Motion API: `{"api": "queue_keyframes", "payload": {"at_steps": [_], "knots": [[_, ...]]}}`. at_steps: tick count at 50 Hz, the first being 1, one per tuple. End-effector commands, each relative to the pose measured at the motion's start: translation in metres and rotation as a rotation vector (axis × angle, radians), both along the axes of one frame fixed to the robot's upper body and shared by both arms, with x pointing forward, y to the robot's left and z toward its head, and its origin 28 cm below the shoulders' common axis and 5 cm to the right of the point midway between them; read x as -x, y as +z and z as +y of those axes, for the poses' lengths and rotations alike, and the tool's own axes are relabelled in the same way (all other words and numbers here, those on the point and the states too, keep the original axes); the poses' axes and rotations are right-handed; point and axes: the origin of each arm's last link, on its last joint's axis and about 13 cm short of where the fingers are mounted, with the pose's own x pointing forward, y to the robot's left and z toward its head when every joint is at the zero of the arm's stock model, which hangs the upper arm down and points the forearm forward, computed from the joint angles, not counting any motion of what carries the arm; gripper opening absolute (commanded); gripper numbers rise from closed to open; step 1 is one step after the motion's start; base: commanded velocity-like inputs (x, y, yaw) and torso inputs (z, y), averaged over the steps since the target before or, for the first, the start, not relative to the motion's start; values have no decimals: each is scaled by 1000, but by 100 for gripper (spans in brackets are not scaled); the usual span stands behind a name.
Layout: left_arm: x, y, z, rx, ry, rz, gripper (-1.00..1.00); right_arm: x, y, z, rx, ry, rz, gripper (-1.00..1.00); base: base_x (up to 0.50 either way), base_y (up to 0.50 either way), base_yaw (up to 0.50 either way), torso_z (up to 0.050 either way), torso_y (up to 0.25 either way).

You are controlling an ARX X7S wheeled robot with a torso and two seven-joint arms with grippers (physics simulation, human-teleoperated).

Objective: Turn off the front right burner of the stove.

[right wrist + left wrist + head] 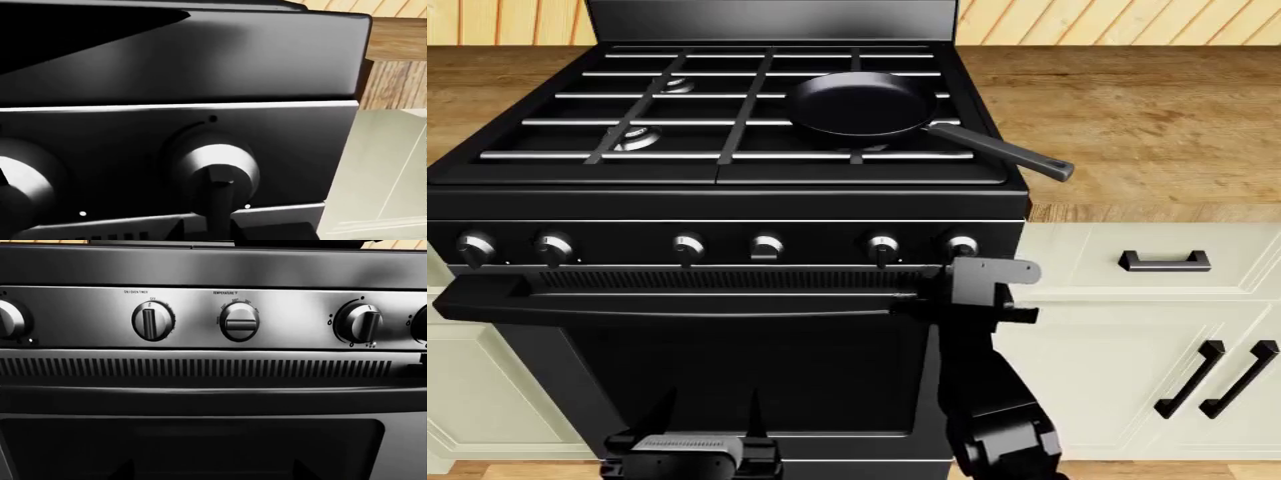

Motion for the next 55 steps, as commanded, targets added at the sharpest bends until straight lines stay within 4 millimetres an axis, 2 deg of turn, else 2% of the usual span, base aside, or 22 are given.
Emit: {"api": "queue_keyframes", "payload": {"at_steps": [1,19,29,39,48,55], "knots": [[1,1,0,2,-1,1,100,2,7,-1,15,-12,-22,-100,0,0,0,0,0],[1,2,1,-1,-1,2,100,-11,25,-11,47,-40,-73,-100,2,0,0,0,0],[0,2,1,-1,-1,1,100,-12,24,-8,33,-28,-72,-100,8,-1,1,0,0],[0,2,1,-1,-1,2,100,-5,32,-2,-50,13,-87,-100,4,0,1,0,2],[0,2,1,0,0,4,100,-4,37,1,-198,45,-86,-100,0,0,0,0,2],[-1,2,2,-1,1,2,100,-5,37,3,-209,59,-85,-100,0,0,0,0,3]]}}
